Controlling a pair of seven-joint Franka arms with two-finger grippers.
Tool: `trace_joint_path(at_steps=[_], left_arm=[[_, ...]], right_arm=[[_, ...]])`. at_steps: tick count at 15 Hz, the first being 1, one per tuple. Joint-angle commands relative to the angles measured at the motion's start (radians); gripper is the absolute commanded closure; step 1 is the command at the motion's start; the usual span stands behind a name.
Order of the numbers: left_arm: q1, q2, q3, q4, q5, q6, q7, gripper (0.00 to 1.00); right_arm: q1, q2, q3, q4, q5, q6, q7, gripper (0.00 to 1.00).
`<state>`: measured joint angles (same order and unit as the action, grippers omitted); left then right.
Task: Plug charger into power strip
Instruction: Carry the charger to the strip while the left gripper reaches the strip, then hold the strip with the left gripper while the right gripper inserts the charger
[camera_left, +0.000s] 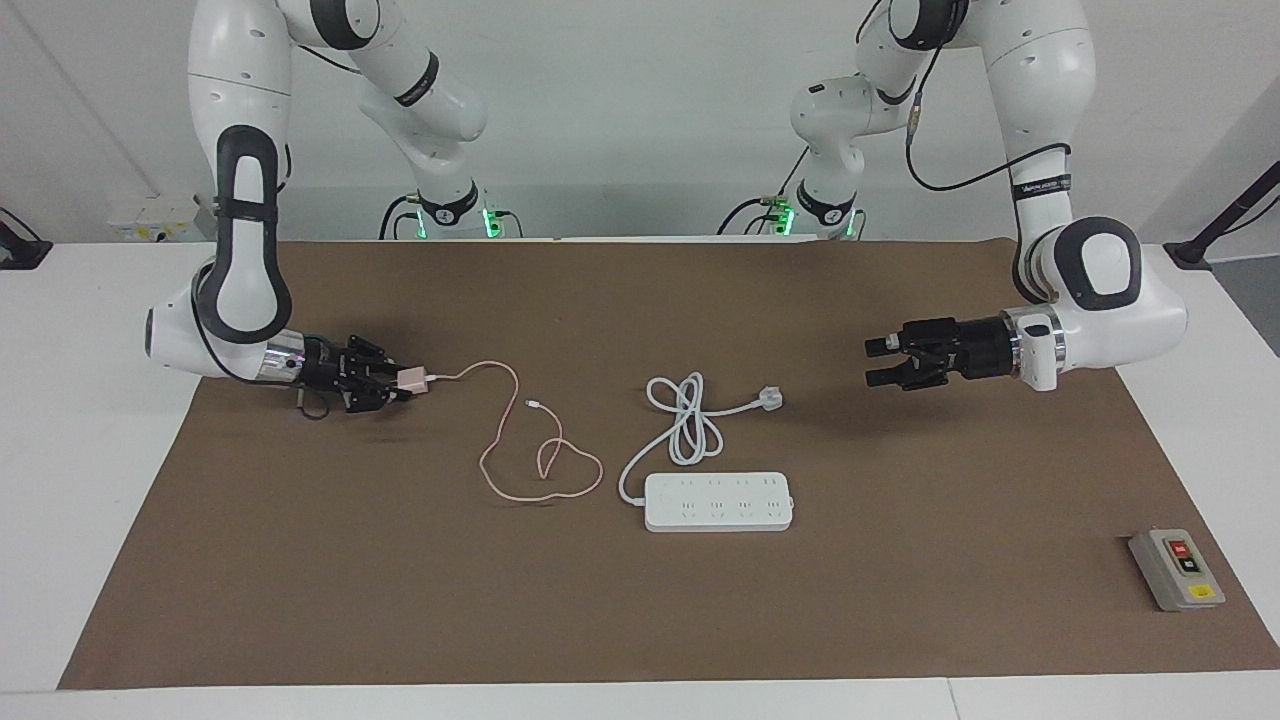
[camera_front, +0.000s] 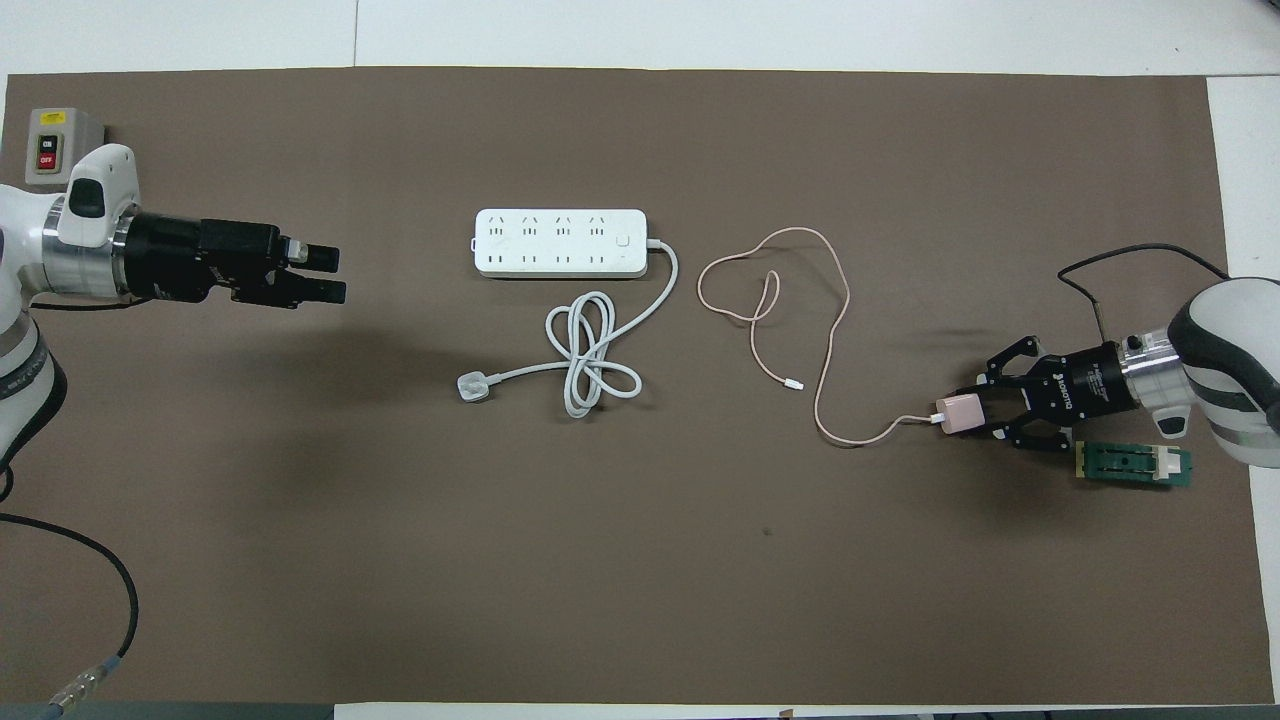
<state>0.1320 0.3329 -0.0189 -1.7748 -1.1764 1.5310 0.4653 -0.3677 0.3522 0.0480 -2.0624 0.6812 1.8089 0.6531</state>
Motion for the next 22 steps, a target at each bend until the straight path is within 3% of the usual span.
trace_joint_path(at_steps=[1,5,8,12,18,22], left_arm=[[-0.009,0.014,0.008,-0.006,-0.055,-0.02,0.024,0.0],[-0.014,0.029,0.008,-0.026,-0.091,-0.017,0.054,0.0],[-0.034,0.034,0.008,-0.04,-0.13,-0.014,0.125,0.0],[-0.07,0.04,0.01,-0.034,-0.176,0.029,0.171,0.0],[-0.141,0.04,0.007,-0.057,-0.273,0.051,0.179,0.0],[-0.14,0.018,0.0,-0.115,-0.273,0.002,0.179,0.0]], right_arm=[[0.062,-0.028,0.009,0.099,0.012,-0.08,0.144,1.0],[0.217,-0.082,0.016,0.217,0.032,-0.114,0.391,1.0],[0.347,-0.085,0.015,0.297,0.148,-0.091,0.564,1.0],[0.521,-0.076,0.015,0.341,0.273,0.081,0.697,1.0],[0.794,-0.021,0.016,0.396,0.282,0.413,0.85,1.0],[0.842,0.054,0.015,0.487,0.307,0.472,0.901,1.0]])
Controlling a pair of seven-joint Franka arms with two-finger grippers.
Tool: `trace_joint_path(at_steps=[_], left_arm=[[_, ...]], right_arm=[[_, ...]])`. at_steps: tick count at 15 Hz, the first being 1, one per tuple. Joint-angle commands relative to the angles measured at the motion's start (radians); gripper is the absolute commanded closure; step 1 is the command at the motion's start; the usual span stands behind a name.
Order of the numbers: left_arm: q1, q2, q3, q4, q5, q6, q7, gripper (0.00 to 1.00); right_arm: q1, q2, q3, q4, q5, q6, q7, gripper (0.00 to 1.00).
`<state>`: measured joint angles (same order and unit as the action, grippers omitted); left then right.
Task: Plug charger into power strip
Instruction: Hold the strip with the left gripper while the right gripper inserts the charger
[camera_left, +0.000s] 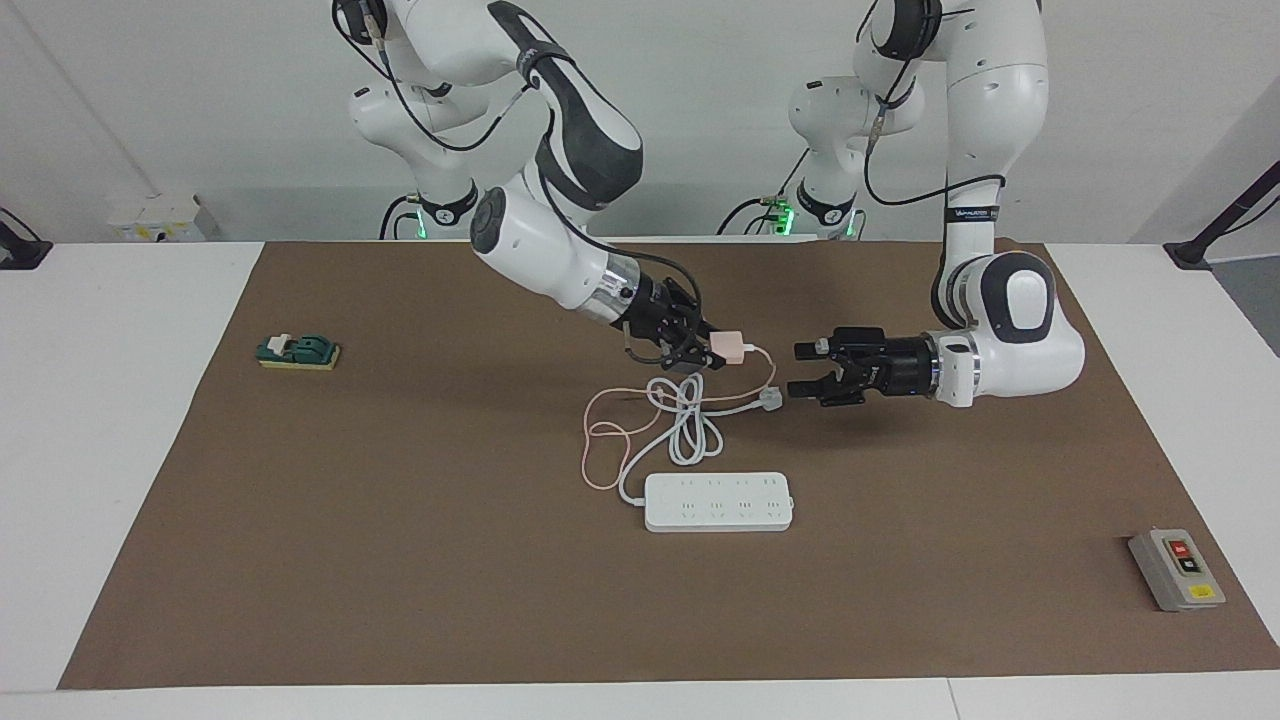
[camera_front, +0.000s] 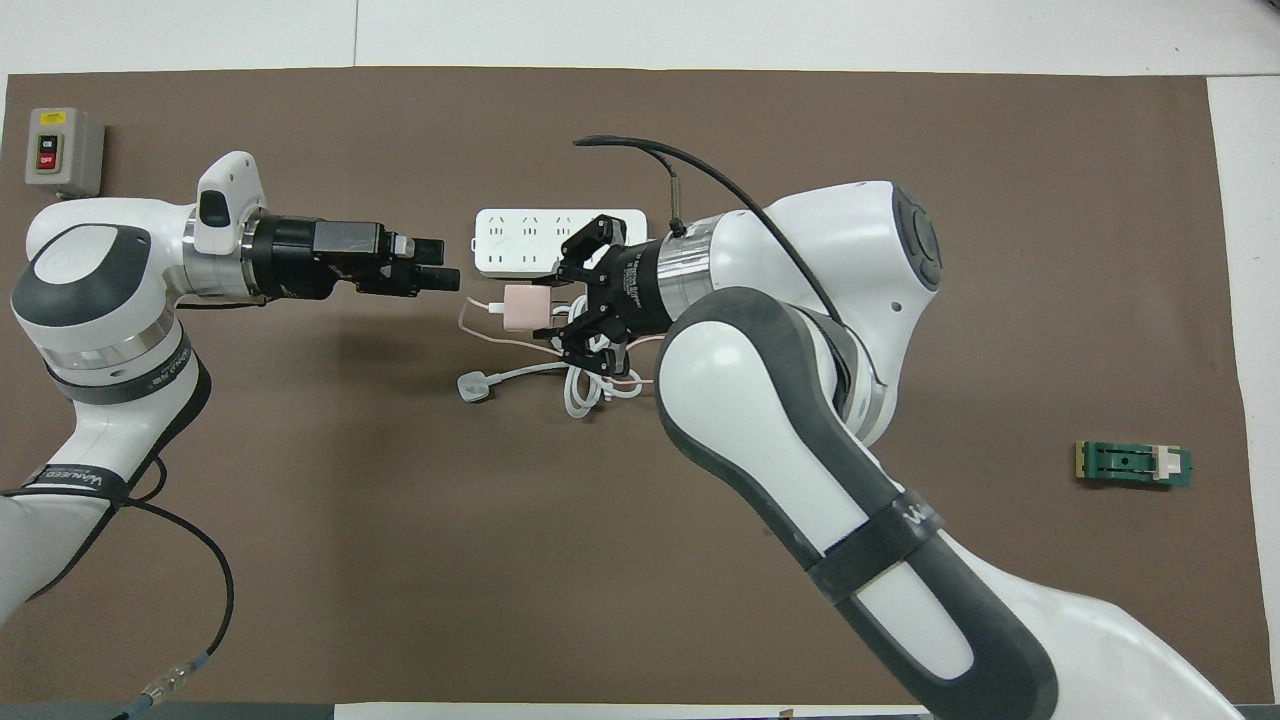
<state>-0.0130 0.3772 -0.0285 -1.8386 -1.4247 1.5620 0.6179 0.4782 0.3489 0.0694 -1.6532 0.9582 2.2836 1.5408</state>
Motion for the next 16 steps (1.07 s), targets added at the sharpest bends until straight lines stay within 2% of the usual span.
trace_joint_path(at_steps=[1,8,11,15,16], left_arm=[[0.008,-0.03,0.01,-0.056,-0.025,-0.031,0.026,0.0],[-0.05,-0.029,0.007,-0.054,-0.028,-0.01,0.075,0.0],[-0.074,-0.027,0.007,-0.054,-0.077,0.016,0.082,0.0],[-0.076,-0.027,0.007,-0.053,-0.077,0.02,0.089,0.0],[-0.076,-0.027,0.007,-0.054,-0.077,0.02,0.089,0.03]], right_arm=[[-0.004,0.062,-0.005,0.085,0.033,-0.001,0.015,1.0],[-0.004,0.088,-0.006,0.121,0.044,-0.015,0.015,1.0],[-0.004,0.088,-0.006,0.119,0.036,-0.026,0.012,1.0],[-0.004,0.087,-0.006,0.118,0.034,-0.029,0.01,1.0],[-0.004,0.087,-0.006,0.116,0.034,-0.029,0.01,1.0]])
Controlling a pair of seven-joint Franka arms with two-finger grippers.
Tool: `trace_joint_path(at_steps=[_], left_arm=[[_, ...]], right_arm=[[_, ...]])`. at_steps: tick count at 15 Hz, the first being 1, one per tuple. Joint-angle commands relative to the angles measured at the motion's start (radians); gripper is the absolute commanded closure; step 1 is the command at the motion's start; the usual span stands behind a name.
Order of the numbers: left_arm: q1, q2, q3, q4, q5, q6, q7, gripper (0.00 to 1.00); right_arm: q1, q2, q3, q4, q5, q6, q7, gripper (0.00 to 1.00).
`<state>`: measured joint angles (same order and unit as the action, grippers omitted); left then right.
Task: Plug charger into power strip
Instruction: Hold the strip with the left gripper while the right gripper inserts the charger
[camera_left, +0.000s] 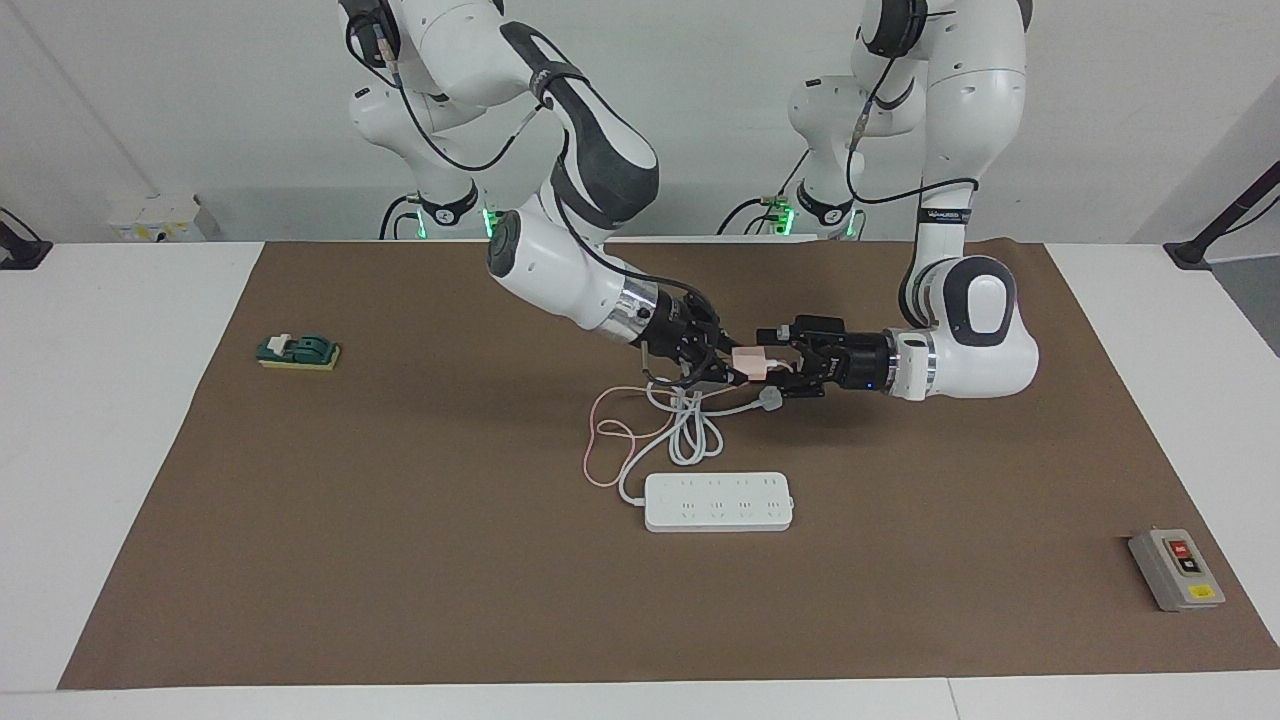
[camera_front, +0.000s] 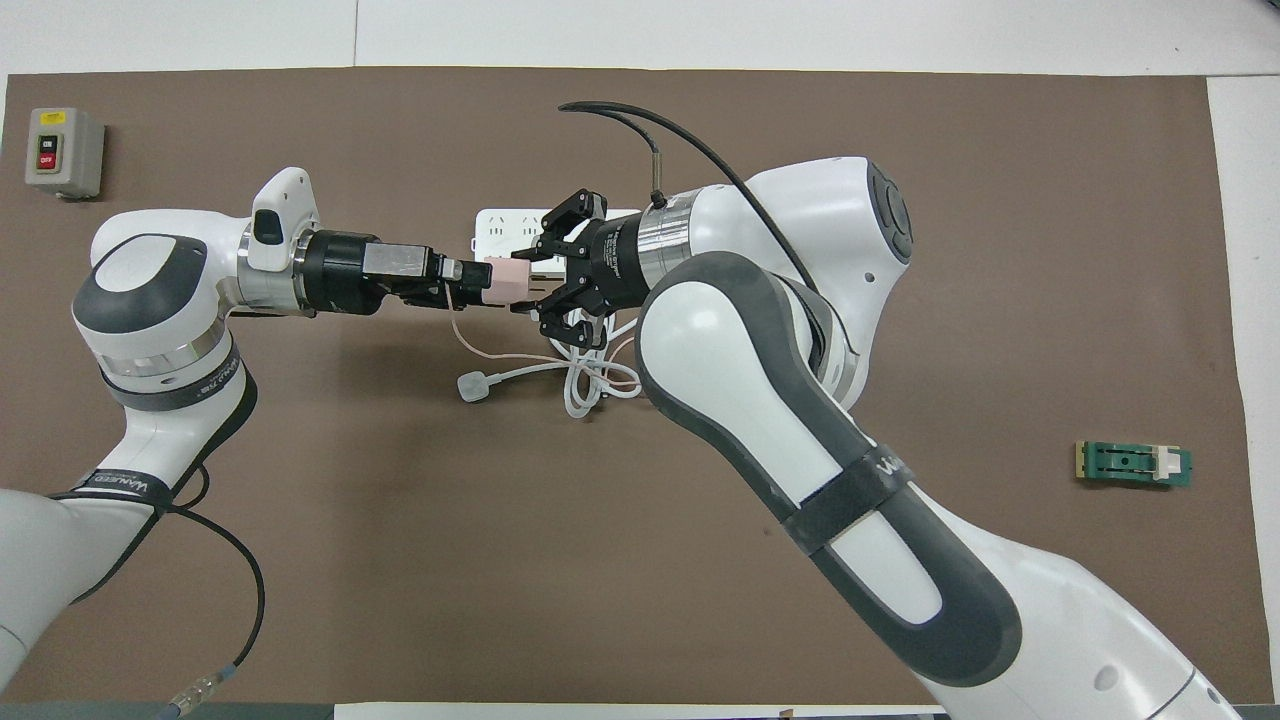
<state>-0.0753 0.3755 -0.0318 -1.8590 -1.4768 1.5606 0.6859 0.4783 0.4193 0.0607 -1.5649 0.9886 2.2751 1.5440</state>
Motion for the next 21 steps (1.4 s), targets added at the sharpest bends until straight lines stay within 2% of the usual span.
trace_joint_path(at_steps=[1,3,5,7,11,12,13,14,16,18,21], left_arm=[[-0.017,-0.026,0.01,-0.034,-0.025,0.022,0.021,0.05],[-0.02,-0.027,0.01,-0.034,-0.025,0.021,0.021,0.24],[-0.017,-0.027,0.01,-0.032,-0.025,0.021,0.021,0.52],[-0.011,-0.026,0.01,-0.029,-0.025,0.021,0.021,0.73],[-0.006,-0.024,0.012,-0.017,-0.025,0.019,0.02,0.89],[-0.003,-0.024,0.015,-0.009,-0.022,0.016,0.018,0.92],[0.002,-0.026,0.016,-0.005,-0.017,0.012,0.017,0.92],[0.003,-0.027,0.024,0.004,-0.005,0.009,0.009,0.91],[0.017,-0.035,0.044,0.017,0.059,0.007,0.009,0.9],[0.028,-0.038,0.049,0.046,0.156,0.006,0.021,0.85],[0.072,-0.035,0.047,0.086,0.343,0.001,0.082,0.84]], right_arm=[[-0.004,0.016,0.002,0.029,0.004,-0.022,0.007,1.0],[-0.004,0.016,0.002,0.029,0.004,-0.022,0.007,1.0],[-0.006,0.016,0.002,0.029,0.004,-0.022,0.007,1.0],[-0.004,0.016,0.002,0.029,0.004,-0.022,0.007,1.0],[-0.004,0.016,0.002,0.028,0.005,-0.022,0.011,1.0],[-0.003,0.016,0.002,0.028,0.007,-0.017,0.025,0.58],[-0.001,0.016,0.001,0.028,0.002,-0.006,0.043,0.04],[-0.006,0.016,0.001,0.029,0.002,-0.006,0.05,0.0],[-0.026,0.01,-0.002,0.029,0.002,-0.017,0.05,0.0],[-0.043,0.003,-0.005,0.028,0.001,-0.02,0.048,0.0],[-0.098,-0.045,-0.009,0.028,-0.108,-0.066,0.033,0.0]])
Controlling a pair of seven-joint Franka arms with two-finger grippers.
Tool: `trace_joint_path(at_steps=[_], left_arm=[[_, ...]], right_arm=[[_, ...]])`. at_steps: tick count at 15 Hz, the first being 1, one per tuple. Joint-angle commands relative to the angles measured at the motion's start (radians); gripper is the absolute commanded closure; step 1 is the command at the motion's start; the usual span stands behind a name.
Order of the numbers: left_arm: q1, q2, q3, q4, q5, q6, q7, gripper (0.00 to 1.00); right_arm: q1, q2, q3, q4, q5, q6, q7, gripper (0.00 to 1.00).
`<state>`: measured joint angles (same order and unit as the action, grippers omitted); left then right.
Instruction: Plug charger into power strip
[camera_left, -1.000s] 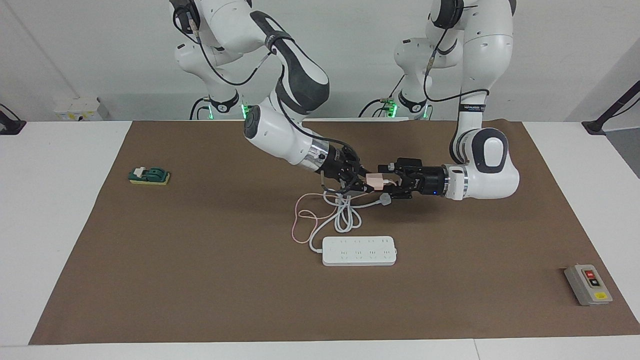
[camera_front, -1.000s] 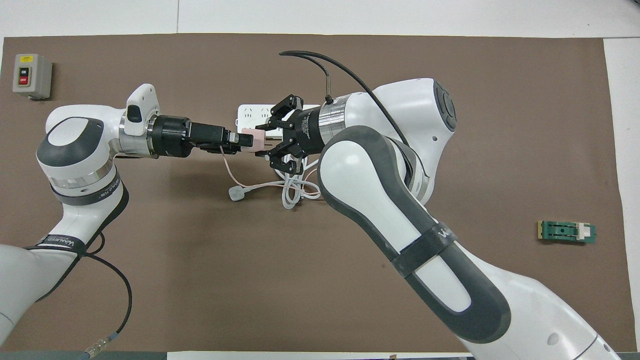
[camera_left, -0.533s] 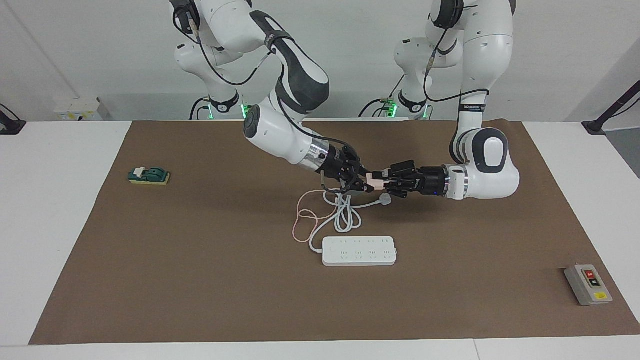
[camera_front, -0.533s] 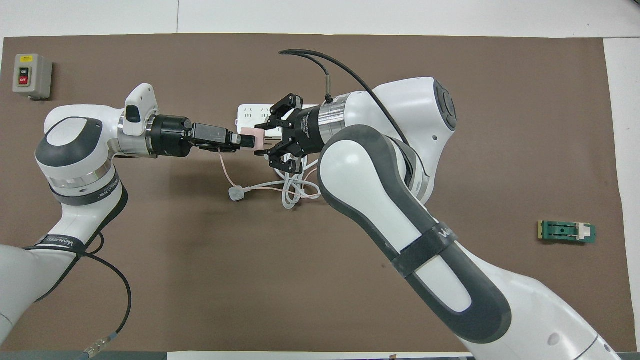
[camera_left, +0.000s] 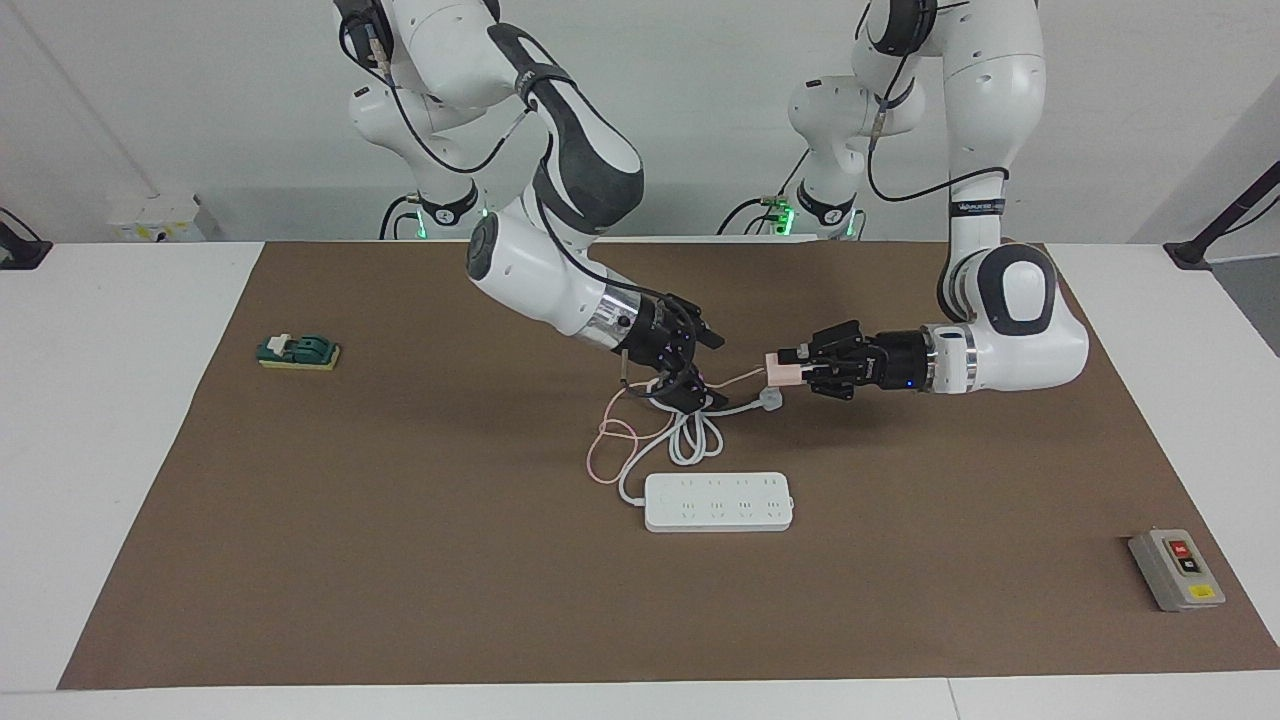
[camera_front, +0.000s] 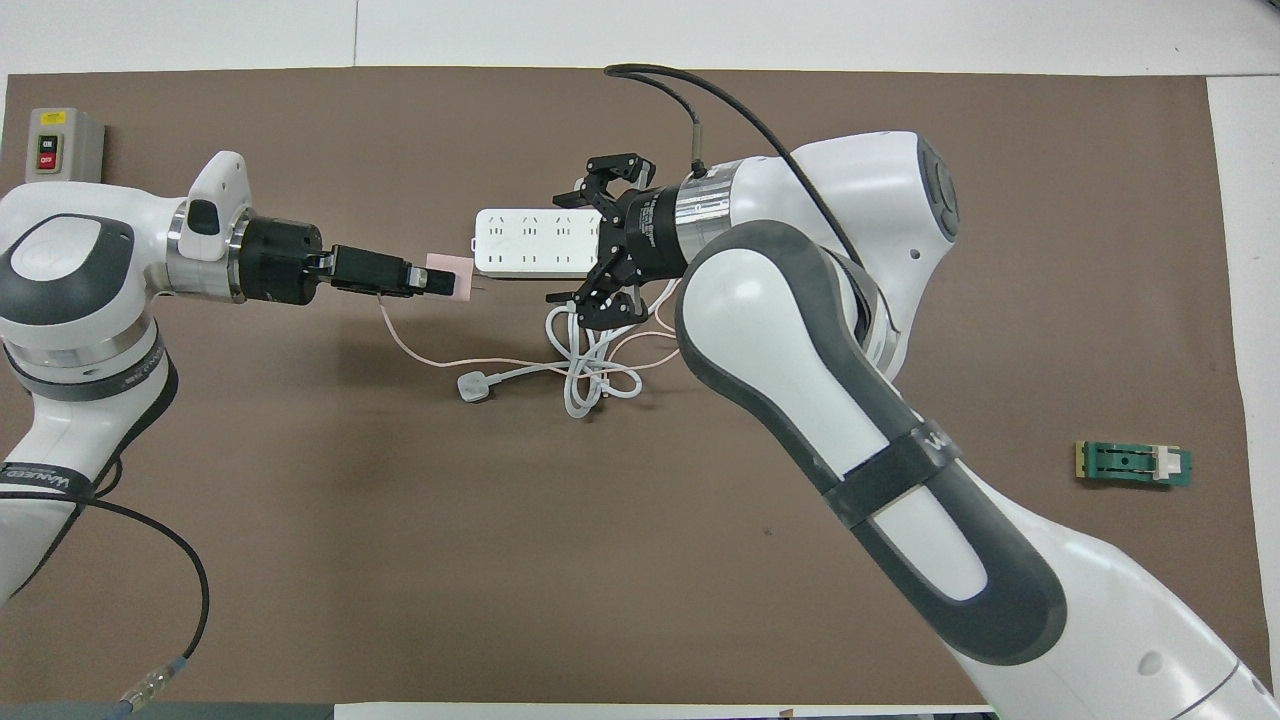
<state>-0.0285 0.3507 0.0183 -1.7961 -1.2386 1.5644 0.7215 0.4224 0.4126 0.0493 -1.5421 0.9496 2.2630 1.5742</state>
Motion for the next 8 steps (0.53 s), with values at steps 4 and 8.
trace_joint_path(at_steps=[4,8], left_arm=[[0.027,0.007,0.0,0.064,0.287,0.034,0.081,0.86],[-0.013,0.083,-0.003,0.219,0.571,0.129,0.09,0.92]], right_arm=[[-0.16,-0.124,0.003,0.004,-0.219,-0.227,-0.107,0.0],[-0.307,-0.193,0.003,0.002,-0.354,-0.472,-0.466,0.0]])
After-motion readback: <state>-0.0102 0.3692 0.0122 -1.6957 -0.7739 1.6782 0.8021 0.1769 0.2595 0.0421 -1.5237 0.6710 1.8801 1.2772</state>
